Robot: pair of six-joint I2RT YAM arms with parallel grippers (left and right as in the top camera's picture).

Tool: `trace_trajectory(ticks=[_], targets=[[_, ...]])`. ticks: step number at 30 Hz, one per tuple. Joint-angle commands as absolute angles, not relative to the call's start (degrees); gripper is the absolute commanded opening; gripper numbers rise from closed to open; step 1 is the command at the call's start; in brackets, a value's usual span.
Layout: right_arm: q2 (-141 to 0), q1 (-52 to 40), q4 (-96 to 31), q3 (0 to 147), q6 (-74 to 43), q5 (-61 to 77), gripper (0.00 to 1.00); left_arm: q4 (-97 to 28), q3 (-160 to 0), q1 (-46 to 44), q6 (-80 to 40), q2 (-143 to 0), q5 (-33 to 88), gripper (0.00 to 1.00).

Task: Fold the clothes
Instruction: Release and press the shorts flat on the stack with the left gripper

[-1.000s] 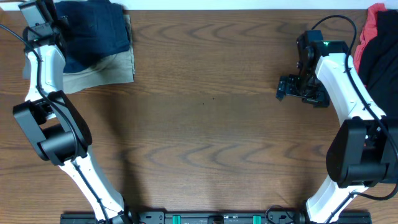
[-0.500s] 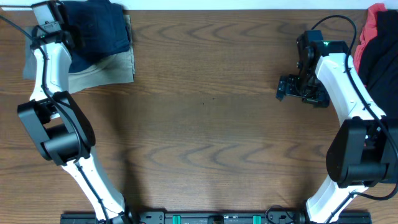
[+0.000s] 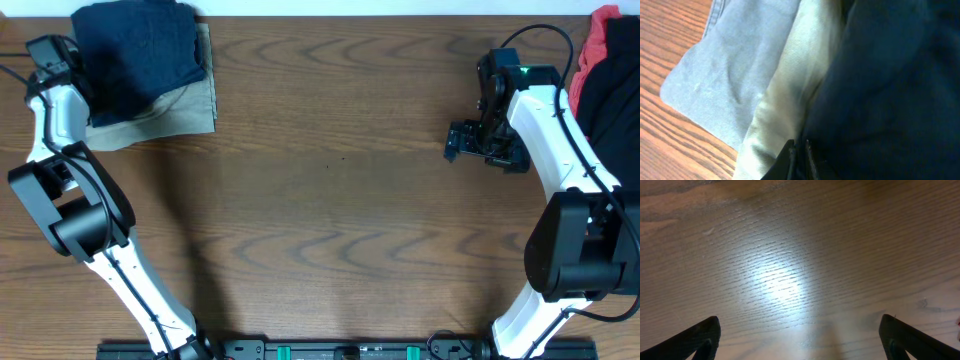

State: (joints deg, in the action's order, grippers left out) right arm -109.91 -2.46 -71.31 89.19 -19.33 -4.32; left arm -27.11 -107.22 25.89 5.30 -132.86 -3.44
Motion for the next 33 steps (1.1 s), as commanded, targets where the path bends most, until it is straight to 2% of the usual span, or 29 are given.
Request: trace_trajectory(ticks=[1, 5, 10, 14, 17, 19, 20, 33], targets=[[-110.0, -2.4, -71.4, 89.5, -20.3, -4.3, 0.99, -27.9, -106.5, 25.7, 4.6, -131.3, -5.9, 0.09], [-110.0, -2.4, -71.4, 89.5, -20.3, -4.3, 0.99, -29.6, -106.5, 25.4, 3.5, -126.0, -6.0, 0.09], [-110.0, -2.4, -71.4, 89.5, -20.3, -4.3, 0.99, -33.0, -106.5, 24.1, -5.9, -116.0, -4.5, 0.09], [-110.0, -2.4, -71.4, 89.5, -20.3, -4.3, 0.99, -33.0, -106.5, 21.8, -8.9, -108.6, 5.2, 0.11], [-110.0, -2.4, -71.4, 89.5, -20.3, -4.3, 0.99, -31.4, -106.5, 19.5, -8.9, -106.9, 8.6, 0.17], [-110.0, -2.4, -71.4, 89.5, -20.3, -4.3, 0.99, -30.7, -106.5, 17.8, -8.9, -107.2, 8.6, 0.28], [-110.0, -2.4, -71.4, 89.5, -20.3, -4.3, 0.99, -30.6, -106.5, 17.0, -8.9, -107.7, 8.6, 0.30], [-110.0, -2.4, -71.4, 89.5, -20.3, -4.3, 0.99, -23.9, -106.5, 12.0, -8.9, -125.0, 8.6, 0.38]])
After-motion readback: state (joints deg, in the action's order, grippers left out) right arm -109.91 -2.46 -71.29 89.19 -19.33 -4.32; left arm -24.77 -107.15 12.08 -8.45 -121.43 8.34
